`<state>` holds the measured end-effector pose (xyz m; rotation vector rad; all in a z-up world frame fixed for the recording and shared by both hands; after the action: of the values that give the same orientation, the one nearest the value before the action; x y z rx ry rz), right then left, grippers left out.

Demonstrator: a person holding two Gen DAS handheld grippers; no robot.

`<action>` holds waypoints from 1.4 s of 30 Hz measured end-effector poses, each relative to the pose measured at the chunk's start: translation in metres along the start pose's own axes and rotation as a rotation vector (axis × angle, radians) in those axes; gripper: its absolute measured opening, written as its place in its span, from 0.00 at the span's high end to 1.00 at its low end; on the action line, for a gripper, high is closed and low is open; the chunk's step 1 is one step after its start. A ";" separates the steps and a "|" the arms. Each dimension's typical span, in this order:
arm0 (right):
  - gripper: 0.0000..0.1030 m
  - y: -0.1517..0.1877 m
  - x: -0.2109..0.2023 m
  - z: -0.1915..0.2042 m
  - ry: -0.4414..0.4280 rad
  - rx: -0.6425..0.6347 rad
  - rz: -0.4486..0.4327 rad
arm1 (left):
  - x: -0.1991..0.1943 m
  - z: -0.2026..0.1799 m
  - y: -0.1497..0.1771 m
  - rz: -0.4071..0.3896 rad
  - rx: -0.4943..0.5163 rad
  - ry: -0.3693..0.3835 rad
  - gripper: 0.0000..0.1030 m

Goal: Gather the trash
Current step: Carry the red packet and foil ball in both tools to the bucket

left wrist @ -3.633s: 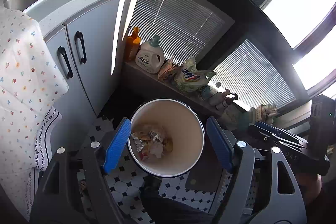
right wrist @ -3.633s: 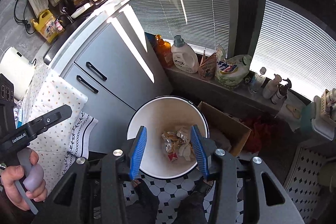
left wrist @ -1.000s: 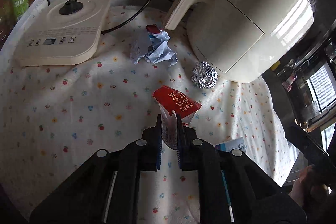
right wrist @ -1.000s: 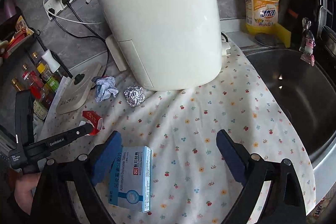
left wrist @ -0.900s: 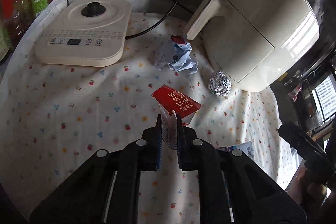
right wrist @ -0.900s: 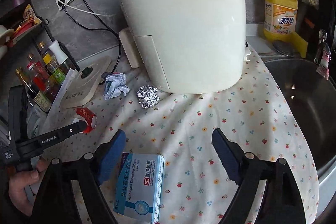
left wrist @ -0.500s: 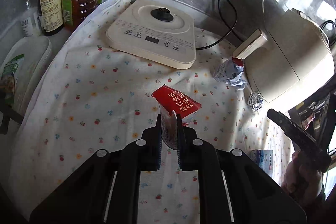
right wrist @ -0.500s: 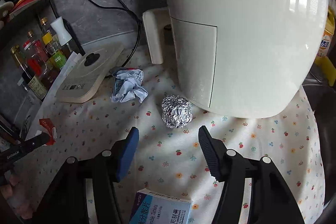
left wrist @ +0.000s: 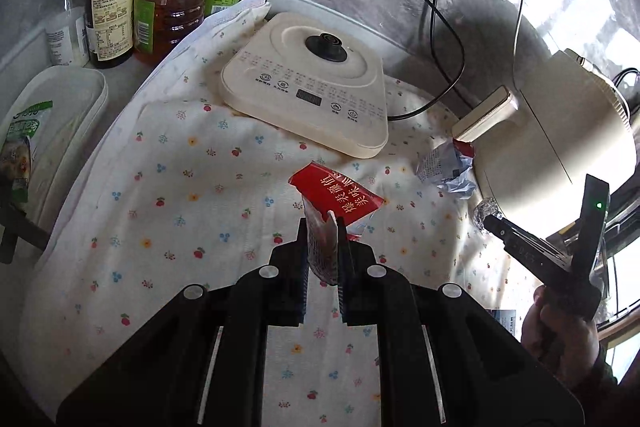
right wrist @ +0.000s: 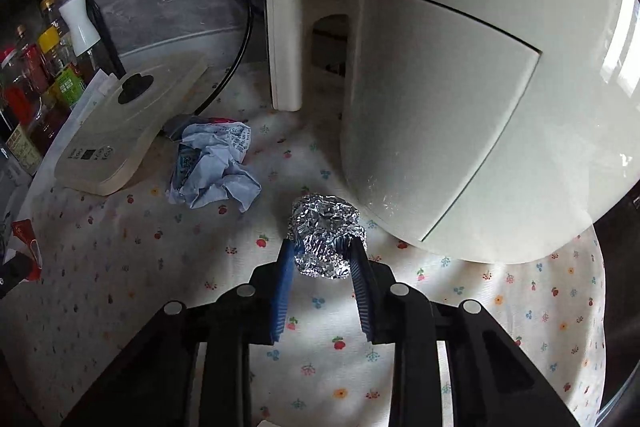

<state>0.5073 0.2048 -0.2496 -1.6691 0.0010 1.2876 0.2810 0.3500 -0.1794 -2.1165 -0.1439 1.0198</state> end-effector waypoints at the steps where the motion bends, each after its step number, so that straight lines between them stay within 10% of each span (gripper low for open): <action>1: 0.73 0.000 -0.006 0.003 -0.013 -0.004 -0.008 | 0.000 -0.001 -0.001 -0.001 0.000 0.004 0.88; 14: 0.73 0.016 -0.089 0.000 -0.041 0.123 -0.112 | -0.004 -0.038 0.005 0.053 0.133 0.164 0.88; 42: 0.73 0.208 -0.334 -0.148 0.631 0.617 -0.163 | -0.052 -0.253 0.135 0.289 0.583 0.780 0.89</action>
<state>0.3607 -0.1768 -0.1545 -1.4186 0.5701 0.5133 0.3962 0.0852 -0.1417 -1.8494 0.7646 0.2588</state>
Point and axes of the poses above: each gripper's, at about its wrist camera, not at the fingertips, and x roughly the way its jaws point, z to its left, y to its underside, the point moved 6 cm from there along x, roughly the way its jaws point, and after that the axes turned 12 degrees about -z, right-handed, at the moved point
